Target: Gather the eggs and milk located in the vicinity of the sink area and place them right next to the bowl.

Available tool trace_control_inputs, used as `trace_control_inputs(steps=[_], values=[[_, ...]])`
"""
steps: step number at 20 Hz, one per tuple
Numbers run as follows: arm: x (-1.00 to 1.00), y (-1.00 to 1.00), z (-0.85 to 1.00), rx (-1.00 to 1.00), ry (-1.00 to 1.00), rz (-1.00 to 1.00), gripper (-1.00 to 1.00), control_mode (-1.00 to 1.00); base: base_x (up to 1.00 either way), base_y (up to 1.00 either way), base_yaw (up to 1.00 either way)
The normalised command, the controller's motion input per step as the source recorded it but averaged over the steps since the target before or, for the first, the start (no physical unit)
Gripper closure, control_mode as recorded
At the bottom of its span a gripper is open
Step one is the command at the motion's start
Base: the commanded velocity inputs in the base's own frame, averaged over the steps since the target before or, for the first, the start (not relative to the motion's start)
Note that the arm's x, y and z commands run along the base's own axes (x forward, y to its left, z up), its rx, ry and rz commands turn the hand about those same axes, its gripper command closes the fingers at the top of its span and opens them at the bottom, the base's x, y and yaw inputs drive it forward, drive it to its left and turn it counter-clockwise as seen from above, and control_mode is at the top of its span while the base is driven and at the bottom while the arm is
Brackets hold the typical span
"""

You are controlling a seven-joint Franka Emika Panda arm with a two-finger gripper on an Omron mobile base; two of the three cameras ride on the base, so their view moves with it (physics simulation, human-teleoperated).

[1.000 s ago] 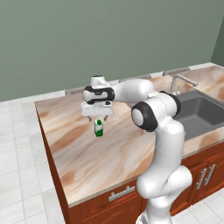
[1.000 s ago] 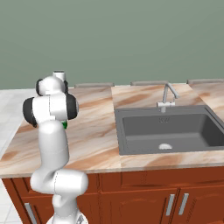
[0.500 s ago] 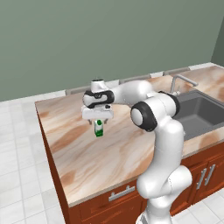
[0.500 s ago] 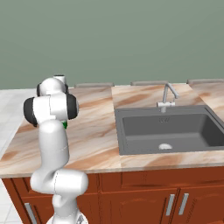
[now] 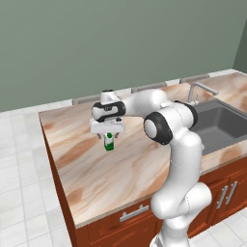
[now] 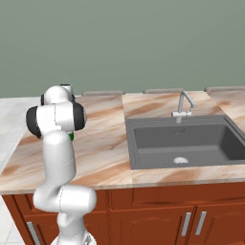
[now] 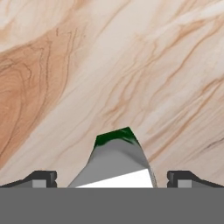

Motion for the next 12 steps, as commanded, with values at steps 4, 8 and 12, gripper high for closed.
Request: trace_control_inputs(steps=[4, 8, 12], values=[[0.0, 0.0, 0.0, 0.0, 0.0, 0.0, 1.0, -1.0, 0.0, 0.0, 0.0], [0.0, 0.0, 0.0, 0.0, 0.0, 0.0, 1.0, -1.0, 0.0, 0.0, 0.0], [0.0, -0.02, -0.04, 0.0, 0.02, -0.01, 1.0, -1.0, 0.0, 0.0, 0.0]])
